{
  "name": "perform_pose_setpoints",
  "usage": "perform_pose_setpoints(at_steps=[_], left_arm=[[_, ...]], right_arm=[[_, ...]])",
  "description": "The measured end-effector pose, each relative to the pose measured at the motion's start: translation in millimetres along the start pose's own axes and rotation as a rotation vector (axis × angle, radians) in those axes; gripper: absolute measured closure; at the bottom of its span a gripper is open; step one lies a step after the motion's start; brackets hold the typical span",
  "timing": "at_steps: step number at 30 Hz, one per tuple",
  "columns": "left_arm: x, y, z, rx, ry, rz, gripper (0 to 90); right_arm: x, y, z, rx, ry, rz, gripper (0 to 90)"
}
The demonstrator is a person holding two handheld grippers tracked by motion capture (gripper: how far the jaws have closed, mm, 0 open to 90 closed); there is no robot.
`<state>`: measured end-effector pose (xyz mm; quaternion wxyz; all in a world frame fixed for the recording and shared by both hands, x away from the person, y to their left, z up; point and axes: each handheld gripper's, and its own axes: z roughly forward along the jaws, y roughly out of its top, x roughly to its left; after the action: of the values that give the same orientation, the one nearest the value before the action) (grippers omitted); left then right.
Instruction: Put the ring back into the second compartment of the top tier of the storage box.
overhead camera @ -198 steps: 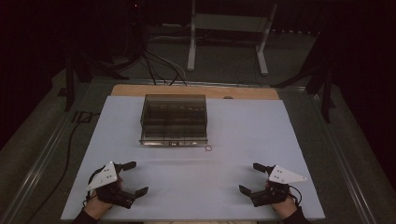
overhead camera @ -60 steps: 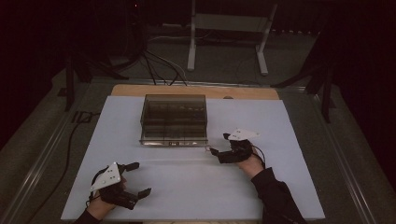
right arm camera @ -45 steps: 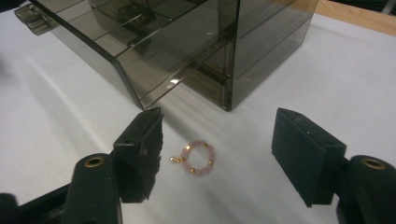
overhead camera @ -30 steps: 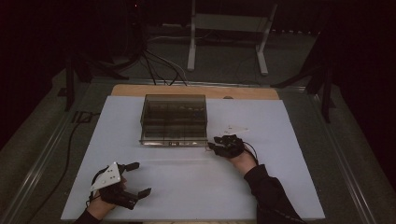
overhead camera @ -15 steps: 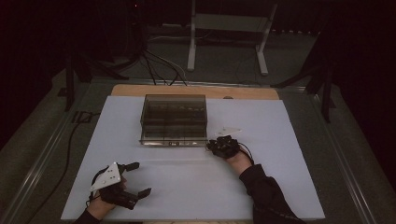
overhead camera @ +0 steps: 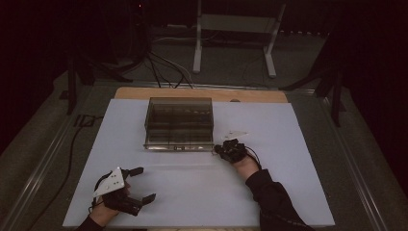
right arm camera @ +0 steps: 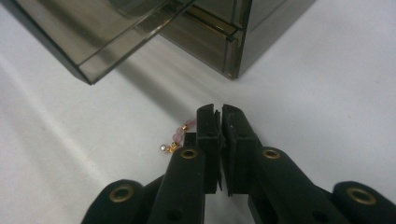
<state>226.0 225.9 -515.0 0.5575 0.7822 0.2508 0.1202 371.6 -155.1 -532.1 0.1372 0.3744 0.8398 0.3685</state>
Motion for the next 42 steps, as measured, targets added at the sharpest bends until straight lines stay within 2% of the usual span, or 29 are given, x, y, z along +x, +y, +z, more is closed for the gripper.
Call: perform_pose_setpoints(at_steps=[3,6,10,19,22,27,38,42], left_arm=[[-0.1,0.1,0.1,0.002,-0.001,0.0,0.6],[0.0,0.0,-0.2,-0.002,-0.002,-0.002,0.6],[0.5,-0.2,0.1,0.001,0.001,-0.003,0.6],[0.7,-0.3,0.4,0.001,0.003,-0.006,0.6],[0.8,0.2,0.1,-0.004,0.002,-0.004,0.6],[1.2,0.1,0.7,0.0,0.002,-0.005,0.6],[2.4,0.1,0.3,-0.008,0.004,-0.012,0.6],[2.5,0.1,1.0,-0.003,0.003,-0.01,0.6]], right_arm=[[2.4,-1.0,0.2,-0.014,-0.022,-0.019,86.8],[2.1,-0.5,-2.3,-0.028,-0.044,-0.015,86.8],[-3.6,-0.3,-8.3,-0.041,-0.035,0.02,86.8],[-4.5,-2.4,-20.0,-0.033,-0.037,0.022,86.8],[-5.8,-3.4,-26.7,-0.047,-0.023,0.043,86.8],[-4.0,-4.1,-35.4,-0.048,-0.028,0.03,86.8],[-0.6,-6.0,-49.3,-0.052,-0.023,0.034,86.8],[2.1,-7.7,-54.4,-0.044,-0.019,0.051,86.8]])
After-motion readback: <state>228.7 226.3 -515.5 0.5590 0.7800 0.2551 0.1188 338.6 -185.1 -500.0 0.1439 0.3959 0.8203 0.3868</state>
